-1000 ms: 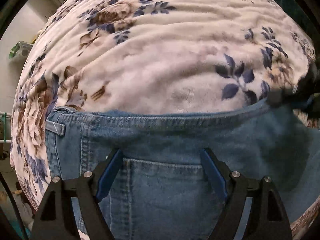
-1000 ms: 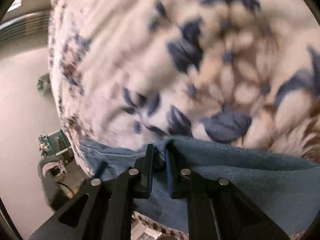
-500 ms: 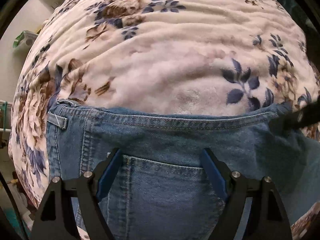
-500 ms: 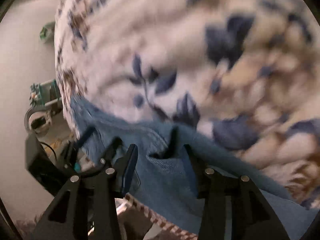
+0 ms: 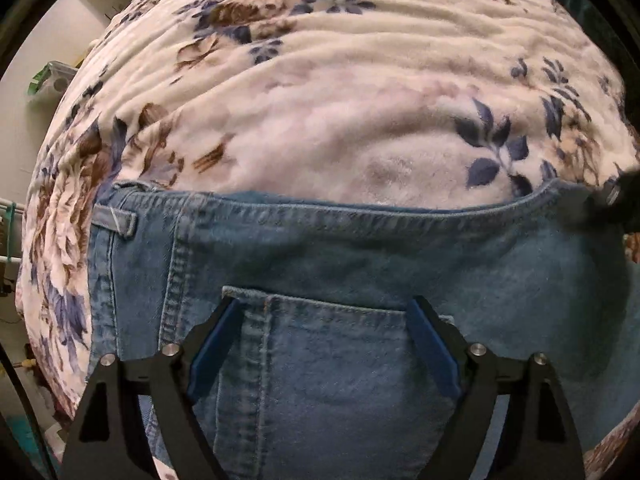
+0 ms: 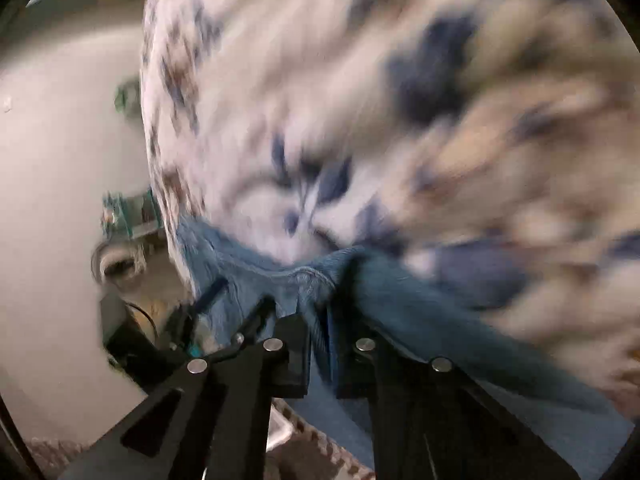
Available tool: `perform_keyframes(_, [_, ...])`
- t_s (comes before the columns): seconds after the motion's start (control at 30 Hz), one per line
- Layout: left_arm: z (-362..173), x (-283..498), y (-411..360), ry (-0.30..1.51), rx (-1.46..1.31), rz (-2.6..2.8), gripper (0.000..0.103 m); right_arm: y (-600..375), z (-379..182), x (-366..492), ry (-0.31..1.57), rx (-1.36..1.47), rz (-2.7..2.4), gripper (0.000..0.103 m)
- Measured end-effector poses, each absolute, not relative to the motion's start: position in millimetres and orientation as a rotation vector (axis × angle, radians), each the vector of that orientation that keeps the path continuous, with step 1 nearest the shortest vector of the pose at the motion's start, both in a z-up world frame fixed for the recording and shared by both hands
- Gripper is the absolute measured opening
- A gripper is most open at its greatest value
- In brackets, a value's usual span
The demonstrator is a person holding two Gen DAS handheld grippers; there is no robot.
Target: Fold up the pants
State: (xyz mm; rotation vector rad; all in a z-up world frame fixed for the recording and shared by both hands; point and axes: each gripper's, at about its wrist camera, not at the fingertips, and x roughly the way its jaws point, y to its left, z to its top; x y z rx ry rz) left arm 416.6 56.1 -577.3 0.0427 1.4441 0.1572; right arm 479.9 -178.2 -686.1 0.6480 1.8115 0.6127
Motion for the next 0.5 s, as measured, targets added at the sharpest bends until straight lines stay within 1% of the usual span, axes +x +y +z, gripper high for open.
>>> perform_keyframes(0.03, [-579, 416, 58, 1.451, 0.043, 0.161, 0.085, -189, -681, 482, 1.786, 0.655, 0.582, 0.001])
perform_keyframes(0.17, [-576, 414, 62, 1.470, 0.023, 0.176, 0.085, -232, -673, 492, 1.741, 0.830, 0.524, 0.001])
perform_keyframes(0.23, [-571, 412, 64, 1.475, -0.002, 0.187, 0.085, -225, -669, 486, 1.776, 0.861, 0.599, 0.004])
perform_keyframes(0.27, [-568, 412, 63, 1.477, -0.020, 0.185, 0.085, -219, -667, 483, 1.794, 0.806, 0.612, 0.011])
perform_keyframes(0.3, [-566, 412, 62, 1.475, -0.025, 0.184, 0.085, -214, -663, 482, 1.803, 0.740, 0.619, 0.027])
perform_keyframes(0.33, [-563, 412, 61, 1.468, -0.024, 0.183, 0.085, -208, -662, 479, 1.816, 0.658, 0.629, 0.036])
perform_keyframes(0.37, [-561, 413, 59, 1.460, -0.019, 0.180, 0.085, -199, -662, 475, 1.830, 0.587, 0.645, 0.052])
perform_keyframes(0.4, [-559, 413, 56, 1.452, -0.012, 0.175, 0.085, -187, -666, 468, 1.859, 0.537, 0.680, 0.054])
perform_keyframes(0.43, [-557, 416, 54, 1.446, -0.005, 0.171, 0.085, -189, -669, 469, 1.871, 0.513, 0.687, 0.053])
perform_keyframes(0.47, [-557, 418, 52, 1.441, 0.003, 0.167, 0.085, -184, -672, 464, 1.878, 0.455, 0.671, 0.027])
perform_keyframes(0.5, [-558, 421, 50, 1.440, 0.007, 0.166, 0.085, -180, -675, 461, 1.886, 0.425, 0.638, 0.005])
